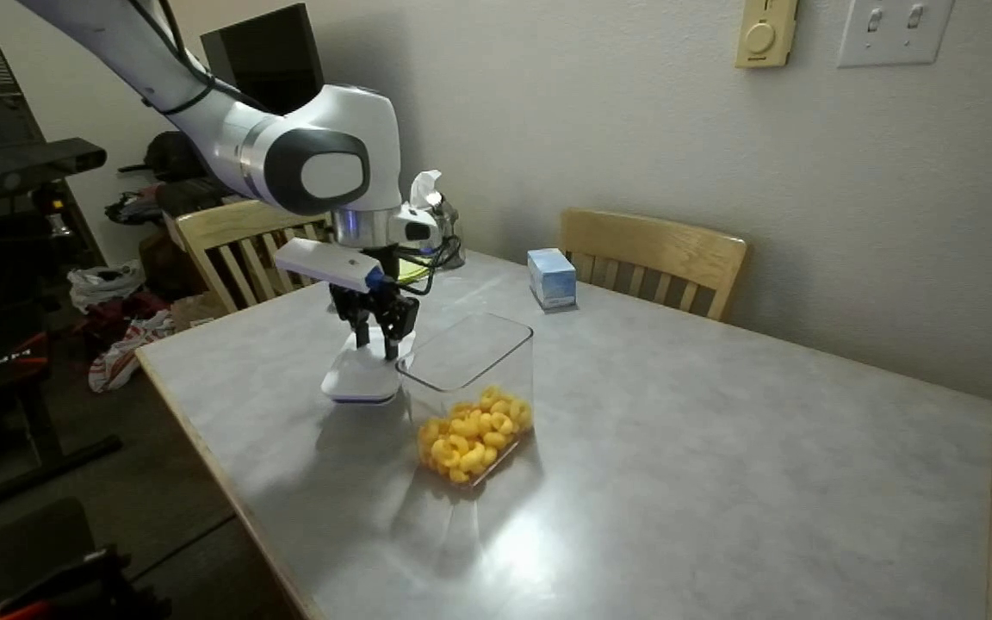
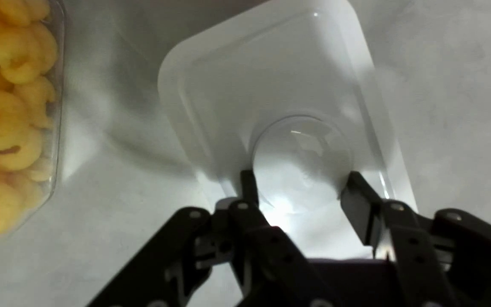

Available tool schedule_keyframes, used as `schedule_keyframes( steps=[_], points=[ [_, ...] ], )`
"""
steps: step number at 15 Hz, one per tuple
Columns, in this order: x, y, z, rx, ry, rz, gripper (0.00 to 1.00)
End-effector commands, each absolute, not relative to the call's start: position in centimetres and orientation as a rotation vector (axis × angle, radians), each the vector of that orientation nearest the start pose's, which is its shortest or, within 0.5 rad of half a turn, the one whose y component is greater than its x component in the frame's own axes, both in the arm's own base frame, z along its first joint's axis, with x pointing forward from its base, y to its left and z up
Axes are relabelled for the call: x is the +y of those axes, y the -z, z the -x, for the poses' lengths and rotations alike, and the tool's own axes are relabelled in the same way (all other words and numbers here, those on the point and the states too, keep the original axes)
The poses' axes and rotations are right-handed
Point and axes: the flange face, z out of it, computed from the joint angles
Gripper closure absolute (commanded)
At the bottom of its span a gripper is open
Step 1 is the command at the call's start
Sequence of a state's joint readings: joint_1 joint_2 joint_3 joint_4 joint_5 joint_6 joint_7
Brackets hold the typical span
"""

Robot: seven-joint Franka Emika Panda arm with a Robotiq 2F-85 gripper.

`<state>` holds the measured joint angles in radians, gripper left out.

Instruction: Put the lid on the container and then press the button atop the lid

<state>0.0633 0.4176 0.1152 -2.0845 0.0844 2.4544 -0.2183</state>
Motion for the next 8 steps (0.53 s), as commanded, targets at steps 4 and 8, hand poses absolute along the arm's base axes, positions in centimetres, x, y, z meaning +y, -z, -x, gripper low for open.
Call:
schedule_keyframes(
  steps=[4, 8],
  points=[
    [9.5, -27.0, -57.4, -0.476, 0.015, 3.023, 0.73],
    [8.8, -29.4, -58.0, -0.425, 0.071, 3.058, 0.73]
  ],
)
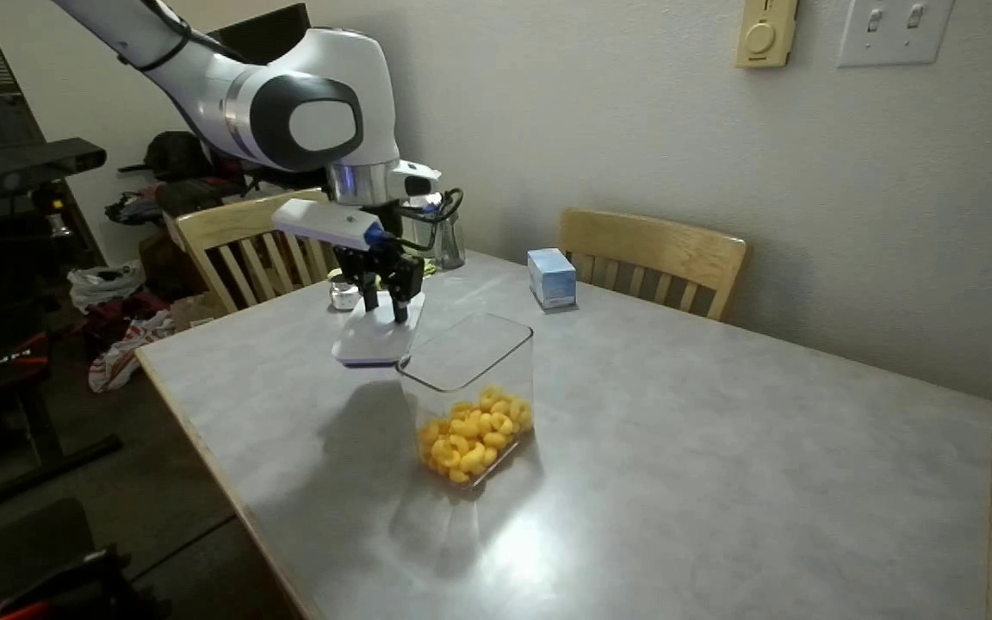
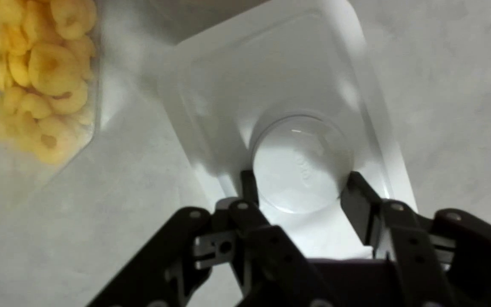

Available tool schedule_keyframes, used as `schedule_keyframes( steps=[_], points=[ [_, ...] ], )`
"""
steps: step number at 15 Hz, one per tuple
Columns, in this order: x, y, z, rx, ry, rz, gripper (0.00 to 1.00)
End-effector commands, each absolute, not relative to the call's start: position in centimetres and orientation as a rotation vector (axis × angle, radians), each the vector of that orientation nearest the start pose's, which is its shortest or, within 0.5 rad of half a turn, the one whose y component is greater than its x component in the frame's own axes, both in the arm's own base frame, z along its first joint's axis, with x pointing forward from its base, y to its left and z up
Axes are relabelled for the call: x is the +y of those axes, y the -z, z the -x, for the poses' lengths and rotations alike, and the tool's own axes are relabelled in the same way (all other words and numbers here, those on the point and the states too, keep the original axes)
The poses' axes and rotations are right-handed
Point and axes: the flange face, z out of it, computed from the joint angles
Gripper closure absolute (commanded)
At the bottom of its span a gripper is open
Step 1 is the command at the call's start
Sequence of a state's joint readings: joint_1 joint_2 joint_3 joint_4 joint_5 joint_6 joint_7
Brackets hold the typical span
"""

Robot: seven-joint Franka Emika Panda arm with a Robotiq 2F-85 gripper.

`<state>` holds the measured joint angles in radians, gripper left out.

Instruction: Put the lid on the container and then press the button atop the lid

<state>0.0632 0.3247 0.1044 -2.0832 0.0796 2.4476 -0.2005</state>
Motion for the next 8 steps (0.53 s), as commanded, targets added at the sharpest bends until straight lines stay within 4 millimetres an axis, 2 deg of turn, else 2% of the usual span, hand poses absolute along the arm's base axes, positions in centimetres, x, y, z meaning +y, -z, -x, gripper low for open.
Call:
schedule_keyframes(
  steps=[1, 8],
  points=[
    [8.6, -30.0, -58.2, -0.411, 0.077, 3.061, 0.73],
    [7.5, -33.9, -58.8, -0.211, 0.124, 3.116, 0.73]
  ],
)
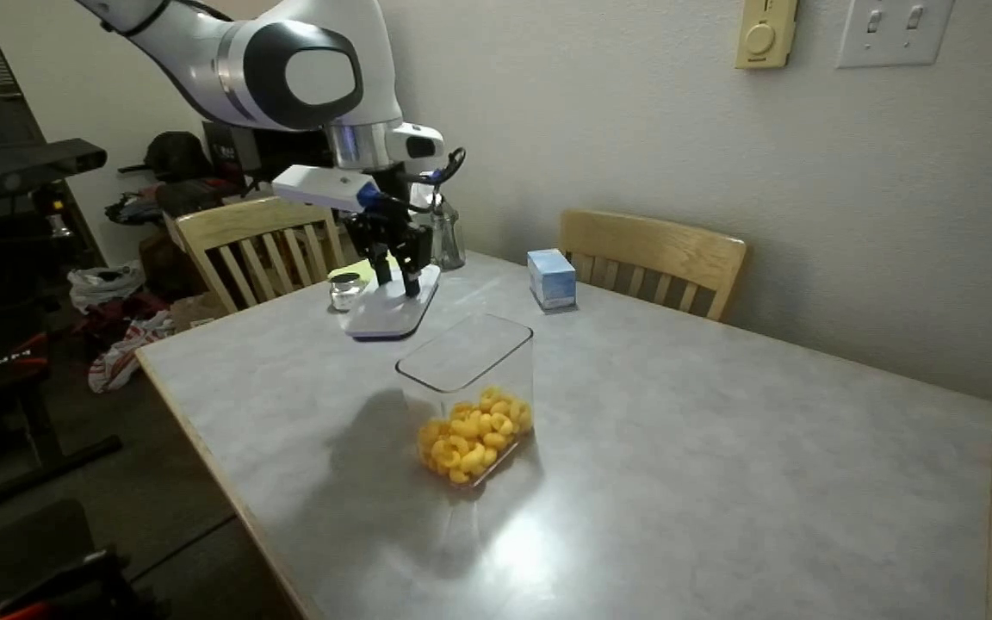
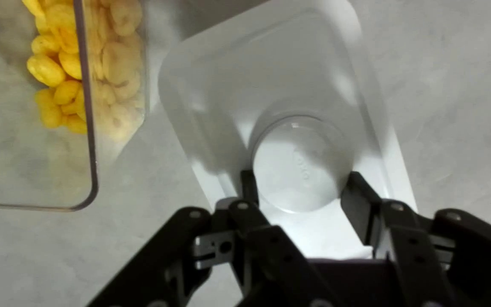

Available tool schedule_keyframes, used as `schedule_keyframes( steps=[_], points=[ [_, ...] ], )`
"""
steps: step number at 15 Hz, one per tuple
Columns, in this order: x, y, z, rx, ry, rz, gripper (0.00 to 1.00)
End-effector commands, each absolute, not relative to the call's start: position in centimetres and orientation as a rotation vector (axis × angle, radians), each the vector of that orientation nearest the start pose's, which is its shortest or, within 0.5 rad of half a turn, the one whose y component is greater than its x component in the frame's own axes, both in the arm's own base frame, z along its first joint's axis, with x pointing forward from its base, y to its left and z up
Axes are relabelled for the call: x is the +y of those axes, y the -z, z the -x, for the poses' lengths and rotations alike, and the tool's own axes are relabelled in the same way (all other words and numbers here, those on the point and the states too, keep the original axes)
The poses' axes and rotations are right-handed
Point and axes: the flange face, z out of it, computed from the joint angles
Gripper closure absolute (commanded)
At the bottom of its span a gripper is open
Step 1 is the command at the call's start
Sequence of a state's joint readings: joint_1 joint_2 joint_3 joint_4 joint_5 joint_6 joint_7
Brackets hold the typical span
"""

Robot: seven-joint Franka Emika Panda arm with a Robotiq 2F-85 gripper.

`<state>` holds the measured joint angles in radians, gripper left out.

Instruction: Put the lid on the container and then press the button atop the lid

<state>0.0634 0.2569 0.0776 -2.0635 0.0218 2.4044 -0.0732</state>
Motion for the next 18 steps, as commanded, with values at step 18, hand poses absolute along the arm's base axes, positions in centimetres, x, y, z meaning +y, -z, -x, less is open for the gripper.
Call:
schedule_keyframes(
  steps=[18],
  points=[
    [-0.1, -38.6, -60.2, 0.469, 0.073, 3.075, 0.73]
  ],
)
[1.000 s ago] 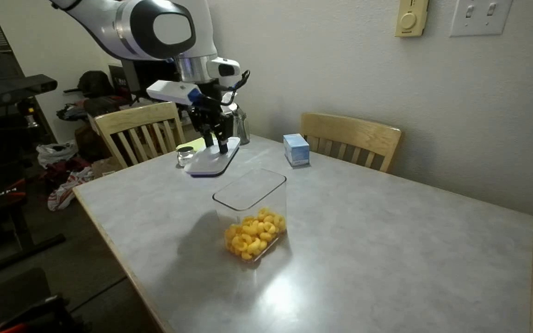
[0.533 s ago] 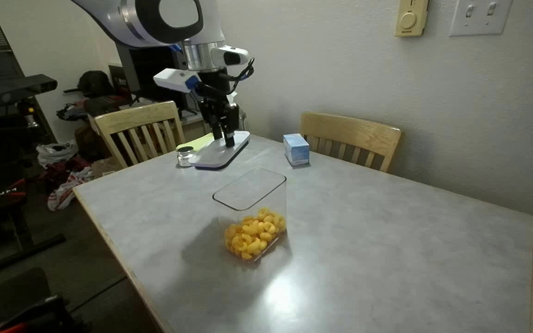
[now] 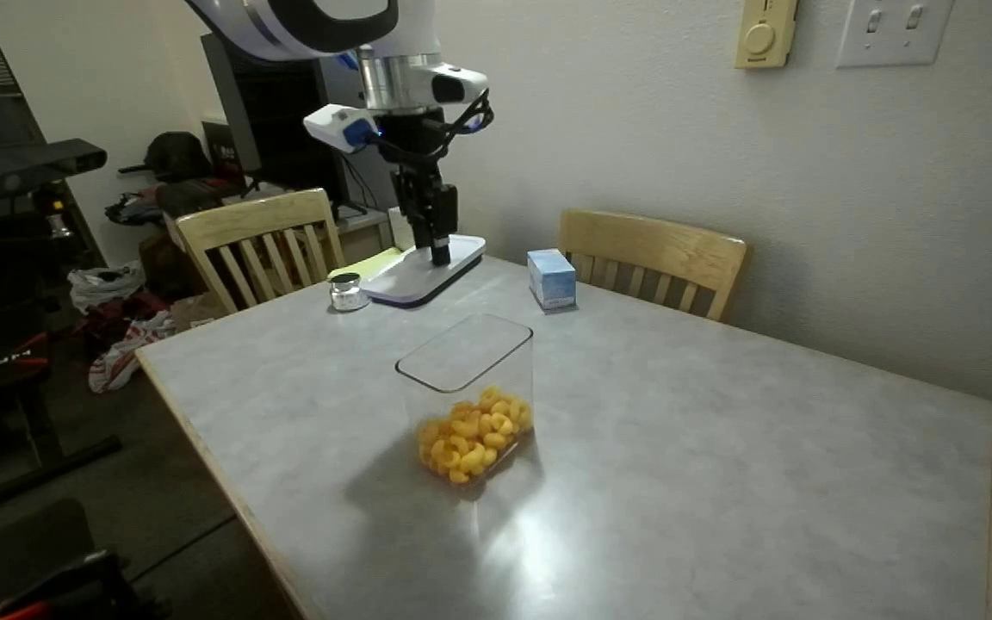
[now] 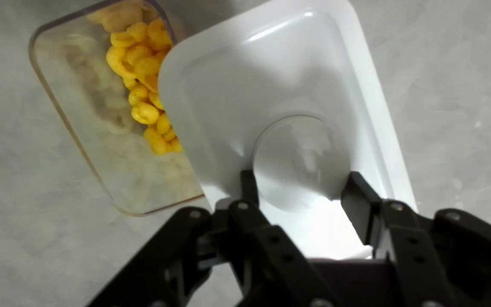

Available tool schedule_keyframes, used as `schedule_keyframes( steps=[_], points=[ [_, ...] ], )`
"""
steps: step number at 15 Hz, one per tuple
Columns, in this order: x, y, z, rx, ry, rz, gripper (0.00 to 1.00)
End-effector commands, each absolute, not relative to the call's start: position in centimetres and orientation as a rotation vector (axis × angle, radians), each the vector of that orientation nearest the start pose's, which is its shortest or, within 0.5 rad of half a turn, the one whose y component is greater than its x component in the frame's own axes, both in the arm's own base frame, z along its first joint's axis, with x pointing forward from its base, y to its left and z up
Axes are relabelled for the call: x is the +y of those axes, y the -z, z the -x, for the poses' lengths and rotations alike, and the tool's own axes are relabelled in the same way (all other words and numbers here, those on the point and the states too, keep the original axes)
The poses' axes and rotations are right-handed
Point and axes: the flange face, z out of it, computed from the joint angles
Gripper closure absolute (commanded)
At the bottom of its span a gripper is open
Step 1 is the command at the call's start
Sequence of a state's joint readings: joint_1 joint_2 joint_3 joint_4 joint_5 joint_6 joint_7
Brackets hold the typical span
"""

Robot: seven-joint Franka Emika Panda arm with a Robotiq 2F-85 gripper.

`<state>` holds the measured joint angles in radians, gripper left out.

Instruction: Put the lid on the container and then press the button atop the lid

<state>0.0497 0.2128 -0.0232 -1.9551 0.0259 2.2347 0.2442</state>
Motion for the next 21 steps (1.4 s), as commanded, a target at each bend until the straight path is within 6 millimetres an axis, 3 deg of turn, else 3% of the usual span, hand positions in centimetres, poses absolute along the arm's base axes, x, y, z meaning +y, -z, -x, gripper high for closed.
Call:
schedule_keyframes(
  steps=[1, 7, 12, 21],
  points=[
    [-0.8, -38.5, -60.1, 0.494, 0.069, 3.068, 0.73],
    [-4.0, -37.8, -59.8, 0.492, 0.078, 3.072, 0.73],
    [-6.3, -36.1, -59.6, 0.461, 0.082, 3.080, 0.73],
    [-9.1, -33.3, -59.0, 0.466, 0.014, 3.082, 0.73]
  ],
)
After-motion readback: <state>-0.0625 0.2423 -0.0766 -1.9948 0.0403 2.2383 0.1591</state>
